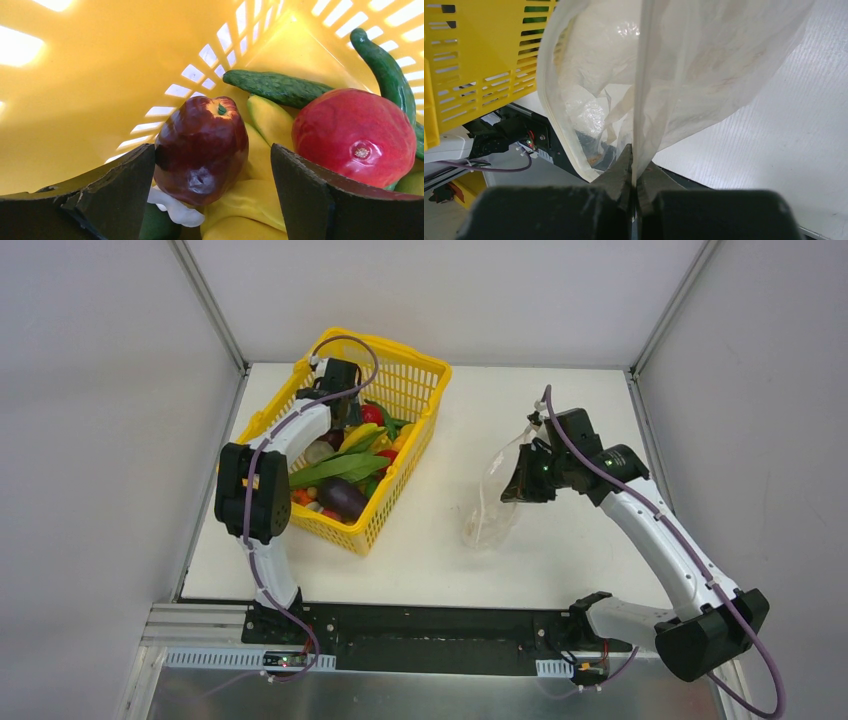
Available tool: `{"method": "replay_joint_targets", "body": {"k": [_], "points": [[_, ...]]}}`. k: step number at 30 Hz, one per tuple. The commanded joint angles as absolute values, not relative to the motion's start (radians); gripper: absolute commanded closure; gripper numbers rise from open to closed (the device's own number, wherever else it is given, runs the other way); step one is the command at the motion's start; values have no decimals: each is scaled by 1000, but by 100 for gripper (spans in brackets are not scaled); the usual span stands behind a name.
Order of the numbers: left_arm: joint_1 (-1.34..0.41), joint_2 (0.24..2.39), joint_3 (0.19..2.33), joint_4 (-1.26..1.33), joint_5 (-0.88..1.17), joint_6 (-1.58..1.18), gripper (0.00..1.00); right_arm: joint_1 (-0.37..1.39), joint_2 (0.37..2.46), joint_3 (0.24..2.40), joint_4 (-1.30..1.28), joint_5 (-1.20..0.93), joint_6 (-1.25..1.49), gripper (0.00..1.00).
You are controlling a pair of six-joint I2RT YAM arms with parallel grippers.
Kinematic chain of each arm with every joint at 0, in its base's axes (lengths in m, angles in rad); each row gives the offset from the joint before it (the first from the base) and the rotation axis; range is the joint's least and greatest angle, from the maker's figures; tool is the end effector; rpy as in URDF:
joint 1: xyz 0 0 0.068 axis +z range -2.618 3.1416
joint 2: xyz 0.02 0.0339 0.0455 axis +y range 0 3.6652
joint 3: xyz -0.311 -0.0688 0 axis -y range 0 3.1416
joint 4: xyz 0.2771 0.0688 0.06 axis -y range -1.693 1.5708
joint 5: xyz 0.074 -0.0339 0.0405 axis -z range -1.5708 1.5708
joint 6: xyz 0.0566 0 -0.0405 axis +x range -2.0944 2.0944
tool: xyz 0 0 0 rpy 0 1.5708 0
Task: Place the food in the zip-top bag and seal the zipper
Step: Pick up the fake vegetable from the bin.
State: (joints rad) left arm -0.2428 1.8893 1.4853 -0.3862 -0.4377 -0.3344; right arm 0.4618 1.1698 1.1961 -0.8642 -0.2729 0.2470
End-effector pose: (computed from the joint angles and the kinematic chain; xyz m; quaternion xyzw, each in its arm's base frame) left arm 0.4755 -0.0931 0.2661 -0.1238 0.8980 0.0868 0.4132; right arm 0.2260 0.1295 0.3716 -0.1476 0.9144 0.2423 0.2888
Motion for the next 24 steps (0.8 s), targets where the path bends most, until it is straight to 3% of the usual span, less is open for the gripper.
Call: {"method": "replay_joint_targets", "body": {"k": [1,6,12,14,16,19,24], "points": [[-235,1876,1420,-377,-494,-460,16,466,1170,1218,-839,-287,219,100],[-236,1885,1405,-388,-457,-496,27,466,1148,1196,-836,-274,242,100],[-246,1866,1402,-385,-429,-503,62,465,1122,1173,-829,-277,272,100],[-254,1836,1399,-384,-435,-490,80,465,1123,1174,-835,-275,271,100],[-258,1810,1396,-381,-419,-477,92,465,1122,1178,-840,-275,270,100],[-261,1769,1391,-385,-413,-468,100,466,1111,1181,-844,-268,270,100],[-273,1675,1361,-370,-401,-445,100,465,1083,1166,-842,-266,273,100]]}}
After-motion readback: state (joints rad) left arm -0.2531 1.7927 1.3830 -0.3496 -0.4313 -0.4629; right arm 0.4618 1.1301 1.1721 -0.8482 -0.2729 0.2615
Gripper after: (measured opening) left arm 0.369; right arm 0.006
